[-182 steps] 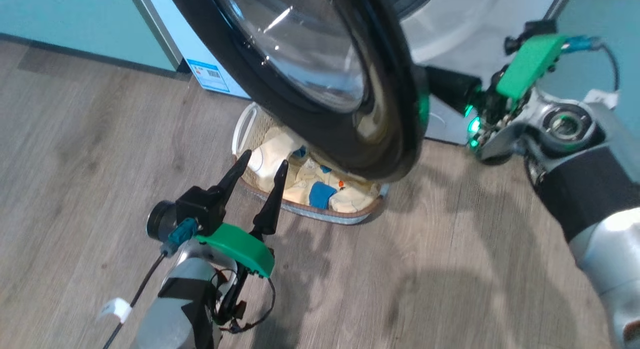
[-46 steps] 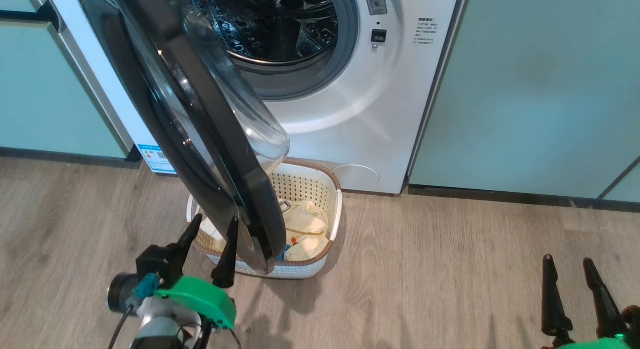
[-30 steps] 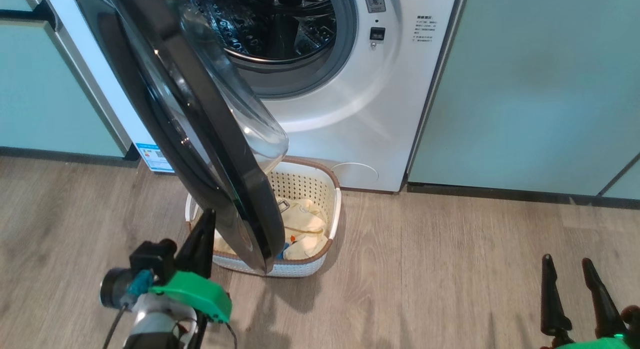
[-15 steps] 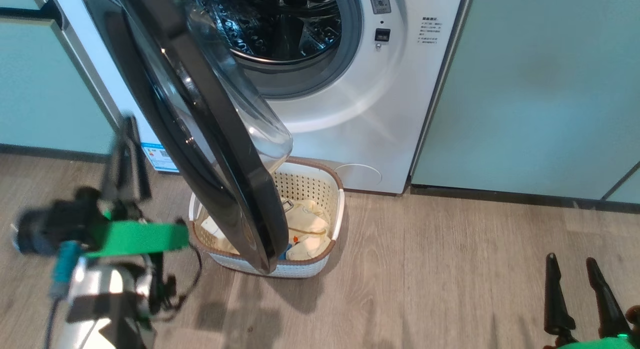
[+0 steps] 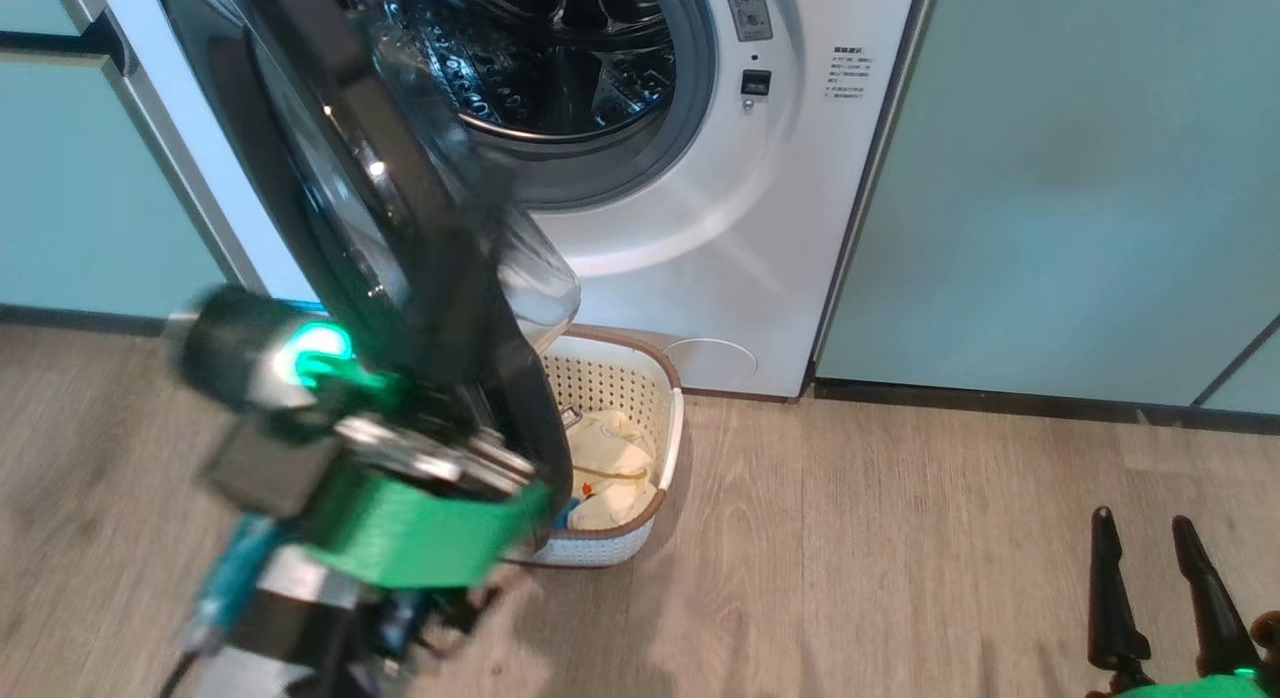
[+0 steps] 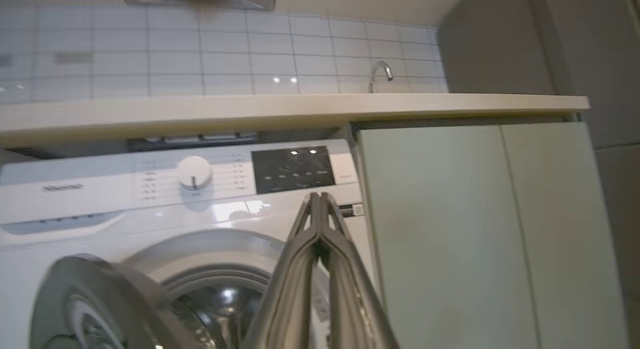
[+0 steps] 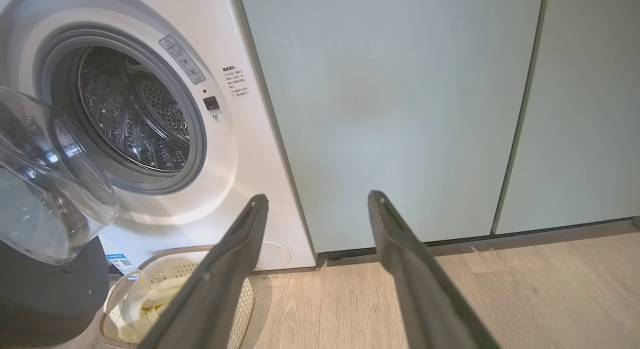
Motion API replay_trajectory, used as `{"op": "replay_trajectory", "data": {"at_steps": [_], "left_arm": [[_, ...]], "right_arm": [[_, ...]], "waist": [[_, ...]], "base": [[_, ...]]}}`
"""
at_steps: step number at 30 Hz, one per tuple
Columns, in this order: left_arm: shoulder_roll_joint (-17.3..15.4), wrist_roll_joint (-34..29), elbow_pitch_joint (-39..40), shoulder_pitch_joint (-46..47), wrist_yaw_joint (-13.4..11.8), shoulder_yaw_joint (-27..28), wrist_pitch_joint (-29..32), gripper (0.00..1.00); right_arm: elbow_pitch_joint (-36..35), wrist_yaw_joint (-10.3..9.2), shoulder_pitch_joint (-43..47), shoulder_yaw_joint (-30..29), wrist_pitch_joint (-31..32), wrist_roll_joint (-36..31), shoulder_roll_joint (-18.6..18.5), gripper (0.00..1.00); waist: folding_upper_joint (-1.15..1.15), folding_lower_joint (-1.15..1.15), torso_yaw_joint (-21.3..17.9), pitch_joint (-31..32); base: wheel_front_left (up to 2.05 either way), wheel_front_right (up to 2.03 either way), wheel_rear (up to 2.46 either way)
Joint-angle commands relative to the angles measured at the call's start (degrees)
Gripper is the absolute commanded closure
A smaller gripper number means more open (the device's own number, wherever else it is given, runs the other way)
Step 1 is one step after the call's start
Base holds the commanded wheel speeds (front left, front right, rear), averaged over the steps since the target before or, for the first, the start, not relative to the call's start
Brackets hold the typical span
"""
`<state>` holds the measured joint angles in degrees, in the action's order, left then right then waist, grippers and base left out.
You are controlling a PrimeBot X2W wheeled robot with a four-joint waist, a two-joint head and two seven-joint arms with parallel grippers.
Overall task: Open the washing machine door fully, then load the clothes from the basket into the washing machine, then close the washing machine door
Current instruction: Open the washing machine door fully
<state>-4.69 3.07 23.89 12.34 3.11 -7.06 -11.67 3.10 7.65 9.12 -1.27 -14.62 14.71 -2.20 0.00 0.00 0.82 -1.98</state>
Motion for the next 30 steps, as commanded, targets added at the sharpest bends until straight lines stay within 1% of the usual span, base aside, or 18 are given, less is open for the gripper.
{"op": "replay_trajectory", "data": {"at_steps": [1, 3, 6, 11, 15, 23, 30], "left_arm": [[-0.3, 1.1, 1.6, 2.2, 0.5, 0.3, 1.9, 1.0], [0.1, 2.9, 1.5, 1.5, 1.4, -2.9, 5.0, 1.0], [0.4, 4.9, 1.1, 0.2, 2.1, -6.6, 9.4, 1.0], [0.7, 8.5, 0.2, -2.2, 2.5, -10.5, 15.5, 1.0], [0.8, 11.2, -0.6, -3.7, 2.7, -12.5, 19.7, 1.0], [0.4, 12.2, -2.0, -4.4, 2.4, -13.2, 22.8, 1.0], [-1.2, 10.4, -4.8, -4.5, -0.2, -10.7, 23.7, 1.0]], "right_arm": [[-1.9, -0.16, -1.1, 1.3, -0.4, -0.1, -0.7, 0.0], [-1.9, -0.16, -1.0, 1.4, -0.4, 0.0, -0.7, 0.0], [-2.0, -0.16, -1.0, 1.6, -0.4, 0.1, -0.7, 0.0], [-1.9, -0.16, -0.9, 1.5, -0.4, 0.4, -0.7, 0.0], [-1.9, -0.16, -1.1, 1.4, -0.4, 0.6, -0.7, 0.0], [-1.7, -0.16, -1.5, 1.3, -0.4, 0.8, -0.7, 0.0], [-1.5, -0.16, -1.5, 1.2, -0.4, 0.9, -0.7, 0.0]], "waist": [[0.0, 0.0, -0.2, 0.1], [0.0, 0.0, -0.4, 0.1], [0.0, 0.0, -0.7, 0.0], [0.0, 0.0, -1.2, -0.2], [0.0, 0.0, -1.4, -0.6], [0.0, 0.0, -1.7, -1.0], [0.0, 0.0, -1.9, -1.1]], "base": [[0.0, 0.0, 0.0], [0.0, 0.0, 0.0], [0.0, 0.0, 0.0], [0.0, 0.0, 0.0], [0.0, 0.0, 0.0], [0.0, 0.0, 0.0], [0.0, 0.0, 0.0]]}}
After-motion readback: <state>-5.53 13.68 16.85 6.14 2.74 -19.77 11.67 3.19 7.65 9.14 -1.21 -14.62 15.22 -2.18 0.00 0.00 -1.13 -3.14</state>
